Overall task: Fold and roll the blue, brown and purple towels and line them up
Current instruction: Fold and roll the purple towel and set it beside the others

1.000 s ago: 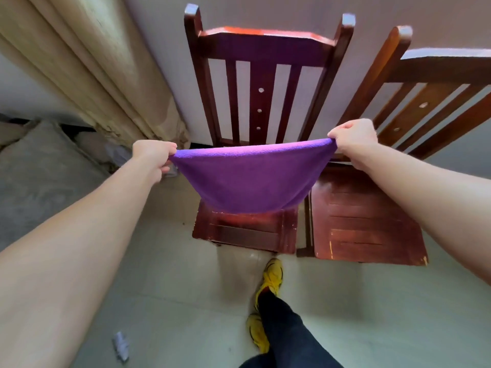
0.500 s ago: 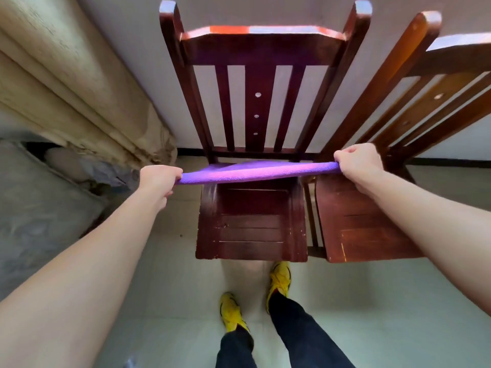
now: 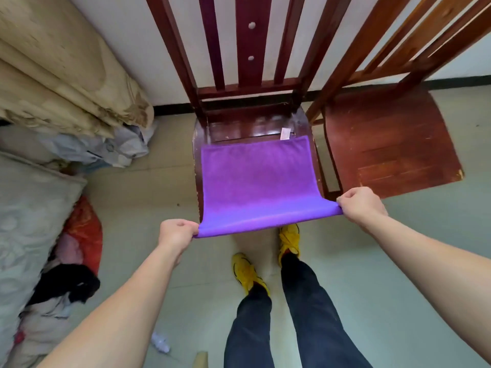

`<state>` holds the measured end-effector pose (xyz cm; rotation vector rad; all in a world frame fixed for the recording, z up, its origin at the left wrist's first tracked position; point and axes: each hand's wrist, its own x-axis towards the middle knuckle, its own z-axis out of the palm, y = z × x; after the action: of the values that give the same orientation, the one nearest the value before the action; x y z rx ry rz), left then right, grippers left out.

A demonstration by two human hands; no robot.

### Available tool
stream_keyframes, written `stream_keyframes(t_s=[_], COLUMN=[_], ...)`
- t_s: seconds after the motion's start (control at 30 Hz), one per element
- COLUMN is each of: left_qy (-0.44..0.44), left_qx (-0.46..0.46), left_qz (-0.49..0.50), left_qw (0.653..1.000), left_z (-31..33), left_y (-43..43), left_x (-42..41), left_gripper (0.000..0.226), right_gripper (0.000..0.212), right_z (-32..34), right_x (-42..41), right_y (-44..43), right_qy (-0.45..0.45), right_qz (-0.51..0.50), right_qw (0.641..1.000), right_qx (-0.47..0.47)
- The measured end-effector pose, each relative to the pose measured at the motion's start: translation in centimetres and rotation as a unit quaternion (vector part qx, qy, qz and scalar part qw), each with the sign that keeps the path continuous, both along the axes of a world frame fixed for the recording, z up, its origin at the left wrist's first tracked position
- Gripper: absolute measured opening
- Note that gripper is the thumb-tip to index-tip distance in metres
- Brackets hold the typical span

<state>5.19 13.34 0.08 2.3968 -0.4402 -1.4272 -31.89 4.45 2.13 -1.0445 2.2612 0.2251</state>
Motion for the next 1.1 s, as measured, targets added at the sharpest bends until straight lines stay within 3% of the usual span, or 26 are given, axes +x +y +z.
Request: stream_keyframes(t_s=[0.17, 0.3, 0.43, 0.6, 0.73, 0.97, 1.03, 1.1], left_qy=[0.004, 0.002, 0.008, 0.018, 0.024, 0.002, 0.011, -0.045], left_qx=[0.047, 0.046, 0.021, 0.028, 0.036, 0.034, 0.005, -0.033], left_qz=[-0.012, -0.004, 0.012, 0.012, 0.000, 0.048, 0.074, 0.057], left_qw=[0.999, 0.999, 1.000, 0.999, 0.999, 0.998, 0.997, 0.997], left_z=[-4.7, -6.1, -4.9, -3.0, -3.7, -8.1, -9.5, -10.1], left_y=[2.9, 1.9, -2.9, -11.0, -16.7, -22.8, -23.6, -23.7], left_x=[-0.7, -0.8, 0.1, 1.6, 2.1, 2.2, 2.4, 1.9], left_gripper=[0.023, 0.019, 0.021, 0.020, 0.022, 0.025, 0.030, 0.026], right_gripper=[0.015, 0.014, 0.009, 0.008, 0.005, 0.018, 0.016, 0.015], right_z=[-5.1, -7.7, -7.3, -4.9, -4.7, -9.2, -10.7, -11.6], right_x=[-1.2, -1.8, -1.3, -0.4, 0.3, 0.8, 0.7, 0.8], right_y=[4.3, 4.6, 0.4, -7.0, -12.3, -18.8, -19.5, -19.5], right_qy=[-0.023, -0.051, -0.135, -0.218, -0.237, -0.250, -0.269, -0.260], right_qz=[-0.008, -0.072, -0.164, -0.232, -0.227, -0.231, -0.237, -0.211], right_qw=[0.999, 0.996, 0.973, 0.945, 0.943, 0.940, 0.933, 0.938], right_qx=[0.043, -0.010, -0.088, -0.069, -0.048, -0.027, -0.041, -0.093])
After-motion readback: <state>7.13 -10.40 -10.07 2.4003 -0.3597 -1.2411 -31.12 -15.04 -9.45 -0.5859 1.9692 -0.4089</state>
